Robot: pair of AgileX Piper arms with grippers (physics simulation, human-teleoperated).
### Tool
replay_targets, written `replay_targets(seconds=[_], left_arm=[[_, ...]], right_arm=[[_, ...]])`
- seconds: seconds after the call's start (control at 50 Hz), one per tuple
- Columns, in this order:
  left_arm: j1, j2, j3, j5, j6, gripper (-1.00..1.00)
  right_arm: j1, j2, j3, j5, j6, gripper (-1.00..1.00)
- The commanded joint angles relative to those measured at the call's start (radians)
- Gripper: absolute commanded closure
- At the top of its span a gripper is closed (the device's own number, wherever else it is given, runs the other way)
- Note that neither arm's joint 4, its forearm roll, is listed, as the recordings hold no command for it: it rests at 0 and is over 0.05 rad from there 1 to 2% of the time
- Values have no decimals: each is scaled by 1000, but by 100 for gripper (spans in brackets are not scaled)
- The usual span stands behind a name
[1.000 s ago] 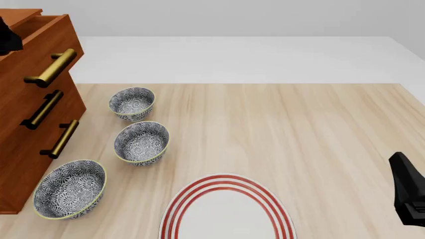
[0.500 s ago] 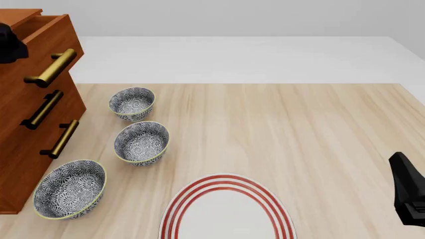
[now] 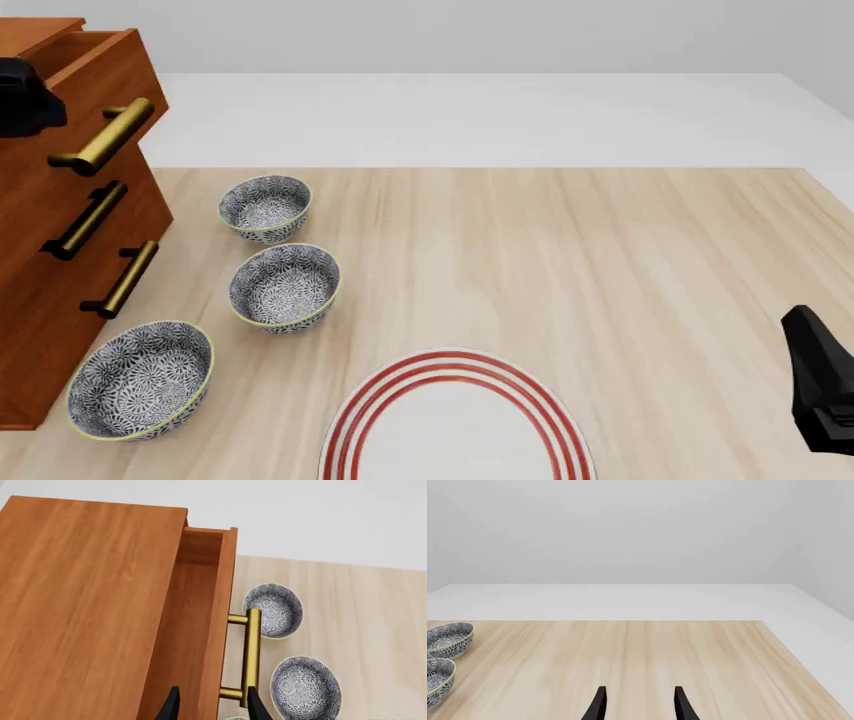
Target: Open the top drawer of the cabinet.
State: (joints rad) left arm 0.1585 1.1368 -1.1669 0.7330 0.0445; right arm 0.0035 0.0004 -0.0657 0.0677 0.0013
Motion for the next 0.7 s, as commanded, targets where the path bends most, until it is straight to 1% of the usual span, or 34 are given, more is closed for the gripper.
replay_targets(seconds=[0.02,0.38,0.62,0.7], left_arm=[[-7,10,19,-14,2,-100],[-23,34,12,-14,-2,-100],[-44,42,33,-16,-18,-100],[-47,47,43,-21,-14,-100]], right_arm=[[0,0,0,0,0,-100],[0,0,0,0,0,-100],[0,0,0,0,0,-100],[0,0,0,0,0,-100]])
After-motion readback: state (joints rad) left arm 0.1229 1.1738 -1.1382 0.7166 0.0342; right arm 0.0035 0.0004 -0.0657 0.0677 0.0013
